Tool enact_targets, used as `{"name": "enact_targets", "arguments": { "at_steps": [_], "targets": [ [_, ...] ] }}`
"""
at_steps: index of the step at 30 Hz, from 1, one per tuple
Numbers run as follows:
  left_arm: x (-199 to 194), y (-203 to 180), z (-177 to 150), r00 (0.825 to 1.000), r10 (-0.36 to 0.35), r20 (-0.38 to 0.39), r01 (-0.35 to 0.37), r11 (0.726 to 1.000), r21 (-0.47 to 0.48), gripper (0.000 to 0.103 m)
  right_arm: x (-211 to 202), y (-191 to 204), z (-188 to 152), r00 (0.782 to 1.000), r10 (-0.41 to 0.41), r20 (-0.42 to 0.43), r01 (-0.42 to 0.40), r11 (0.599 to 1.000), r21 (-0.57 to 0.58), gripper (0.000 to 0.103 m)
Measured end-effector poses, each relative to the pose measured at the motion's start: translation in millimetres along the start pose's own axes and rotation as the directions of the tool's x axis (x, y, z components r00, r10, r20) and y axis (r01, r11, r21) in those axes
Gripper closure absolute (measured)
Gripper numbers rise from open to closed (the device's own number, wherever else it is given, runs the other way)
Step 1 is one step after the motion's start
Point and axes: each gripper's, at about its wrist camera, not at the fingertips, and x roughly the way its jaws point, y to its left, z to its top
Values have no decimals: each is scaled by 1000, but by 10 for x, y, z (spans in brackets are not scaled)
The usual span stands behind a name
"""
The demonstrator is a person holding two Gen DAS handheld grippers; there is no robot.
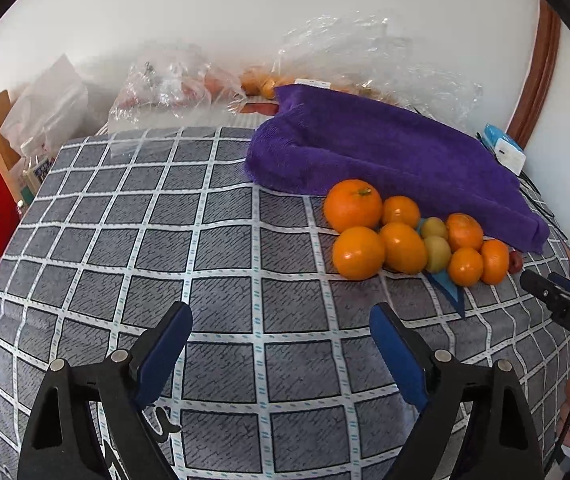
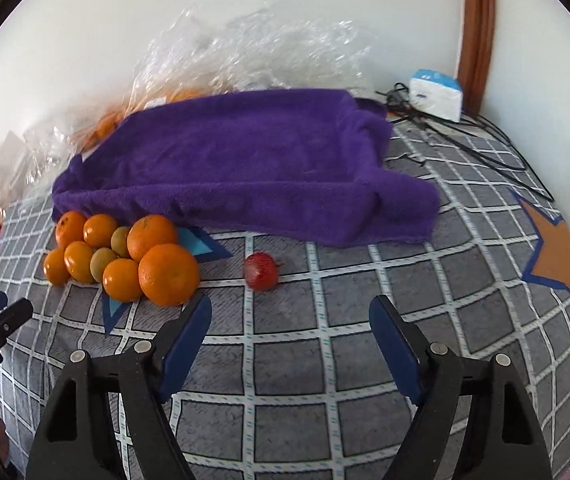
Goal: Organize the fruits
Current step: 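Move the right gripper to the red strawberry and close on it, then lift the red strawberry off the cloth with the right gripper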
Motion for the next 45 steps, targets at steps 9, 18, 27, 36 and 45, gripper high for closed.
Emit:
{"name": "enact_targets", "arguments": {
  "at_steps": [9,18,27,36,45],
  "targets": [
    [62,104,-18,999,-40,4,40,998,-45,15,190,207,76,999,-49,9,49,998,-35,27],
    [54,131,-16,999,-52,8,52,997,-48,15,320,248,165,998,-61,6,62,996,-64,45],
    [46,112,-20,999,-51,7,52,998,-46,15,283,213,151,998,-52,17,53,995,-82,80],
    [54,88,-20,999,-50,6,50,998,-45,15,116,85,39,998,-51,23,52,997,-59,80],
    [54,93,-21,999,-51,6,51,998,-45,13,67,-14,-124,1000,-8,8,8,999,-31,78]
  ]
}}
